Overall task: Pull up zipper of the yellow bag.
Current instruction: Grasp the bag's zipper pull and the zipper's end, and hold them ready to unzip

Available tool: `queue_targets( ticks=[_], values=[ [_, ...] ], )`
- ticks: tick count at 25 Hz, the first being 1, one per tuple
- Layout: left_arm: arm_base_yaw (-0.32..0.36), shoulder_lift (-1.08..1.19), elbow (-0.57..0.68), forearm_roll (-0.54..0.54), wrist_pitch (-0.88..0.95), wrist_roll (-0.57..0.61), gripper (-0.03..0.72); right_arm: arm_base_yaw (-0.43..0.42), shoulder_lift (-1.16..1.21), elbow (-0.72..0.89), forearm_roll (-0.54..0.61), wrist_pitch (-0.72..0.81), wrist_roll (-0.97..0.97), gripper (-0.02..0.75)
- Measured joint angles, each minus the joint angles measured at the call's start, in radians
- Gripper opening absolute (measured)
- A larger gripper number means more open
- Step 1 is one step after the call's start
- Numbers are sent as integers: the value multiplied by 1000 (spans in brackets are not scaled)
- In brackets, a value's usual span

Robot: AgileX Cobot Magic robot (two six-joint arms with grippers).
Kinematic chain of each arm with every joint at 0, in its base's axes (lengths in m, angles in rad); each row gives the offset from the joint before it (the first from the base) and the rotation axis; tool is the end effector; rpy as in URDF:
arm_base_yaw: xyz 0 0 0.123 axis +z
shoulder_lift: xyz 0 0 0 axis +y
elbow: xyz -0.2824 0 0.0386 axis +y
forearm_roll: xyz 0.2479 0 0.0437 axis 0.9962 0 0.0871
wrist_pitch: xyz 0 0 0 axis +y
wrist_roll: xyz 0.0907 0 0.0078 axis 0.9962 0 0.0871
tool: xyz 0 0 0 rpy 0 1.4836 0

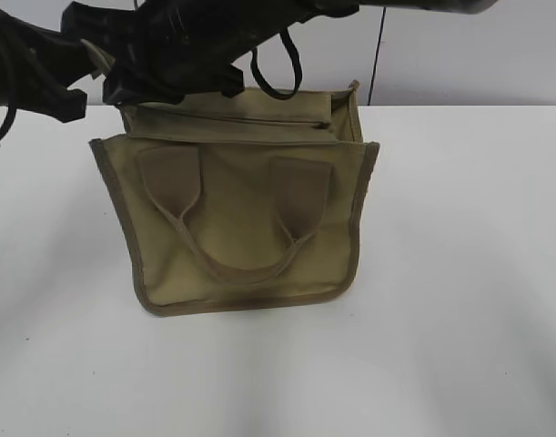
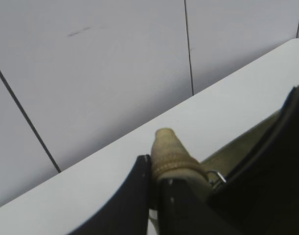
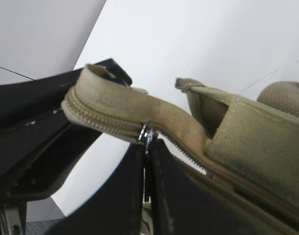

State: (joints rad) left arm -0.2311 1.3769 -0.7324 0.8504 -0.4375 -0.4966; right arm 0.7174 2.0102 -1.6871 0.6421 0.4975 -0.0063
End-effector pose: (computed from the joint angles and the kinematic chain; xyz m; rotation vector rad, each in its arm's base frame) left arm 0.2770 -0.0949 0.2714 0.6978 1.6829 -0.2442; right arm 0.3397 0.3310 0.2723 -0.3420 2.3629 0.9921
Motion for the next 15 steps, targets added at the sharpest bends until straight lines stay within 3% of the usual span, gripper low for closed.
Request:
queue_targets(
  ticks=[15],
  values=[
    [-9, 0, 0, 22, 87, 0, -1, -22, -53, -2, 2, 167, -162, -13]
  ],
)
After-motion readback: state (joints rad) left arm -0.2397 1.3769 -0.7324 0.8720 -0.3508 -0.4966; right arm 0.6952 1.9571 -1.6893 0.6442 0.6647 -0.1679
